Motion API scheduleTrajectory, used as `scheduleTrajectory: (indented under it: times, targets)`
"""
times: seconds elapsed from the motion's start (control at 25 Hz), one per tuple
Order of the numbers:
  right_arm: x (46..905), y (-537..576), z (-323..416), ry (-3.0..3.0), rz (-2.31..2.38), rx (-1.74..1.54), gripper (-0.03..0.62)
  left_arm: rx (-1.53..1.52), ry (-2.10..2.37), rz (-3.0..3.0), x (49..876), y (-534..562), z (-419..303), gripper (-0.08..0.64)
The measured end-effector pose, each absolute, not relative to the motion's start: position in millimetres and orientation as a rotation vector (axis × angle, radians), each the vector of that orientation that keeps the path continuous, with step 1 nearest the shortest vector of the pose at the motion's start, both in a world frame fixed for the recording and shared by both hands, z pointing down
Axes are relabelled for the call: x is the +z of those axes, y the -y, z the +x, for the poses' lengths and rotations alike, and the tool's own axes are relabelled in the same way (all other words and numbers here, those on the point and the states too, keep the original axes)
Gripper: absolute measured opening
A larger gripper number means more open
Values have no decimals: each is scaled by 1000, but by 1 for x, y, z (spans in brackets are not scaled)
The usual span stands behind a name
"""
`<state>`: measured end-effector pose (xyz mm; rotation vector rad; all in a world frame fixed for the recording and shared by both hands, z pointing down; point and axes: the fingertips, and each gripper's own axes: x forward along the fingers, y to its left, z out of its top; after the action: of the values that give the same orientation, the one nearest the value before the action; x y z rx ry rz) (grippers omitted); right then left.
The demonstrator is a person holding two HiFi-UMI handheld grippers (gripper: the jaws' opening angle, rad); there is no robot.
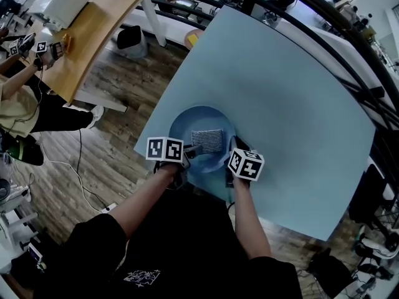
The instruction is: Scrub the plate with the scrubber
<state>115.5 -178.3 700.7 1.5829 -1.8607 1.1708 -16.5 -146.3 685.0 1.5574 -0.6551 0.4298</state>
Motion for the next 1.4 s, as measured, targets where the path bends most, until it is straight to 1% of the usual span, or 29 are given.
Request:
scheduleTrajectory:
  times: [0.32, 0.72, 1.4]
  targets:
    - [701, 179, 116, 1837, 1595, 1176, 17, 404, 663, 1544, 687, 174, -19, 86]
    - [701, 178, 118, 1823, 1604, 1178, 17, 359, 727, 1533, 685, 201, -45, 86]
    - [702, 179, 119, 1816, 1616, 1167, 17, 351, 817, 1496, 682, 184, -106, 86]
